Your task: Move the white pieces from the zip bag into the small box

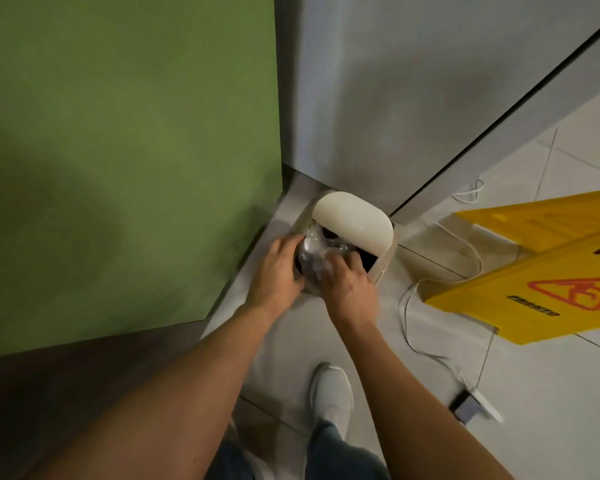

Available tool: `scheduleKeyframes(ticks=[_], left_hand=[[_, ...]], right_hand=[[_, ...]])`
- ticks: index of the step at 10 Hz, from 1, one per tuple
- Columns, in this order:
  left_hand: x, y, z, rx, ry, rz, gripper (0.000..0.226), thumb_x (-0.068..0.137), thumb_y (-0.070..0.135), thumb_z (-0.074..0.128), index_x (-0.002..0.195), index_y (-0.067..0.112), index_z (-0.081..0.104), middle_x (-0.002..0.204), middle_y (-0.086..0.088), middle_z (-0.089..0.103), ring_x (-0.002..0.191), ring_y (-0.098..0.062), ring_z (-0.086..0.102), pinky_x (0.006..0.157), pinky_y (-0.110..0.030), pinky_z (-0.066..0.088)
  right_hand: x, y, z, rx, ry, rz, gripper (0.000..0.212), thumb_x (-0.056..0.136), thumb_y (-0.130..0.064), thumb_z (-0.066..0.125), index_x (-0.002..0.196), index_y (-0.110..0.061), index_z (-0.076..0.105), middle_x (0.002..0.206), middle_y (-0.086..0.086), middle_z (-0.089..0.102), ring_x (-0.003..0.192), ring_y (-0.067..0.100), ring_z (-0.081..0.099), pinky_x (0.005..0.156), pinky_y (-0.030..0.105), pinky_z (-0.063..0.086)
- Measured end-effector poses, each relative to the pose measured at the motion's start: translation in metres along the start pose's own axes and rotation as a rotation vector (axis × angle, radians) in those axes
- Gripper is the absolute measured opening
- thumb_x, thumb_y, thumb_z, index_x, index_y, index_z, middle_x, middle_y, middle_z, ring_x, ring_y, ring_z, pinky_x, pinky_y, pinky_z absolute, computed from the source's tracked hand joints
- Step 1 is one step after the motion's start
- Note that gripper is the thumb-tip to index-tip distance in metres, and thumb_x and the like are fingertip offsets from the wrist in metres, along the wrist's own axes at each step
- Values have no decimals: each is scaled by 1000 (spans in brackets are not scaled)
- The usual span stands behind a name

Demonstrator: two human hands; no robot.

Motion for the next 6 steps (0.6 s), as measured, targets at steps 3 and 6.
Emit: scheduleKeyframes(ticks=[3, 6], left_hand=[[6, 1, 10, 97, 98, 77, 76, 82, 2, 78, 148, 17, 43, 145, -8, 50, 127, -29, 58, 94, -44, 57], [2, 20, -18, 137, 13, -34, 60, 88, 10, 65, 144, 22, 47, 137, -7, 53, 123, -29, 56, 94, -41, 51]], right_hand=[[23, -2, 54, 154, -373, 183, 62, 98, -43, 58, 150, -16, 38, 143, 16, 52, 122, 40, 58, 103, 47, 46], [10, -3, 19, 210, -429, 82, 38, 95, -15, 59, 132, -17, 68, 139, 8, 64, 123, 31, 61, 109, 38, 49]])
Point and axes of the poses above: each hand's wrist, its own x-axis towards the middle knuckle, its own z-axis out of the palm, y = z × x, the point moved 10 cm from there along x, towards the middle knuckle
